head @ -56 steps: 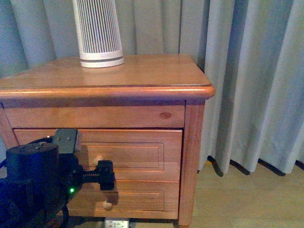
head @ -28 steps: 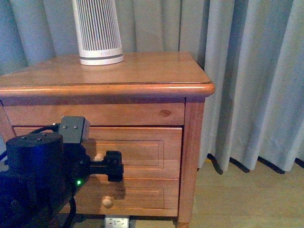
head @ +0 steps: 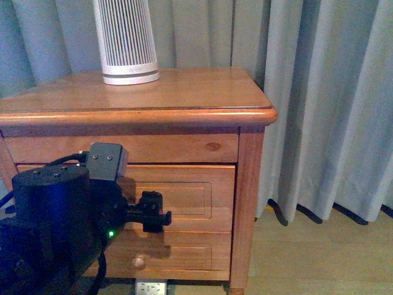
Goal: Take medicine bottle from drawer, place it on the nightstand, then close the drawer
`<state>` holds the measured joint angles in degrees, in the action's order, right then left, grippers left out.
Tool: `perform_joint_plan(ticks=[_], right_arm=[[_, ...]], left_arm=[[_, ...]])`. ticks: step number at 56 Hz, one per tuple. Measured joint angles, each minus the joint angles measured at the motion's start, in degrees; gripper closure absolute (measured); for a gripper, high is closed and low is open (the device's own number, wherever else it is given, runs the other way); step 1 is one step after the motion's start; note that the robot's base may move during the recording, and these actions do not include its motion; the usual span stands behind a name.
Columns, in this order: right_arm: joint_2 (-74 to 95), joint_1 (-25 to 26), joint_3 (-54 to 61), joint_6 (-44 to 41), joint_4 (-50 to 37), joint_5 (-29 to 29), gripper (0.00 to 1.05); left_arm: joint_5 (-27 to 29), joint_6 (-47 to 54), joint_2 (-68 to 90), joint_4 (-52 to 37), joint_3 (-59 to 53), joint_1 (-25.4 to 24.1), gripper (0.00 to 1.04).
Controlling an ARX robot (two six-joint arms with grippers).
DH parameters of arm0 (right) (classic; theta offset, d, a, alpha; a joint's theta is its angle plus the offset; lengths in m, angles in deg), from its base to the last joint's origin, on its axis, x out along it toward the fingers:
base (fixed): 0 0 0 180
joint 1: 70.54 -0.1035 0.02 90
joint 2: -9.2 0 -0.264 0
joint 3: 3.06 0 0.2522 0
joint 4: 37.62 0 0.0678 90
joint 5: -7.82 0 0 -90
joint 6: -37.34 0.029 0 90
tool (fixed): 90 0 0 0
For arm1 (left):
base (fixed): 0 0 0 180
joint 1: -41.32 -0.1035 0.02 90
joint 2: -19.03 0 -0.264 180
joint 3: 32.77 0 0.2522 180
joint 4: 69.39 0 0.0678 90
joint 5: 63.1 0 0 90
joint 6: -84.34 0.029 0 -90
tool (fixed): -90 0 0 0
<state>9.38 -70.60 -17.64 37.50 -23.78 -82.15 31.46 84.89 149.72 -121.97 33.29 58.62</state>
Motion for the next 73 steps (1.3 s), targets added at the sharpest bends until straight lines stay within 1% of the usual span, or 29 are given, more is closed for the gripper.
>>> perform_joint_plan(ticks=[3,7,9,11,14,31,73], right_arm=[[0.0,0.0,0.0,0.0,0.0,0.0,0.07],[0.0,0.0,0.0,-0.02,0.0,0.0,0.07],[0.0,0.0,0.0,-0.02,0.02,0.0,0.07],[0.0,0.0,0.0,0.0,0.0,0.0,0.07],[0.0,0.0,0.0,-0.02,0.0,0.0,0.07],[0.0,0.0,0.0,-0.02,0.0,0.0,0.07],[0.0,0.0,0.0,0.0,0.0,0.0,0.07]], left_arm=[[-0.02,0.0,0.59,-0.07,0.0,0.15,0.25],[-0.02,0.0,1.62,-0.09,0.0,0.2,0.14],[-0.02,0.02,2.25,-0.09,-0.02,0.2,0.07],[0.0,0.11,2.62,-0.17,-0.02,0.2,0.05],[0.0,0.11,2.99,-0.31,-0.04,0.04,0.07],[0.02,0.74,3.74,-0.72,-0.02,-2.4,0.07],[0.61,0.68,4.68,1.95,2.86,-1.84,0.07]])
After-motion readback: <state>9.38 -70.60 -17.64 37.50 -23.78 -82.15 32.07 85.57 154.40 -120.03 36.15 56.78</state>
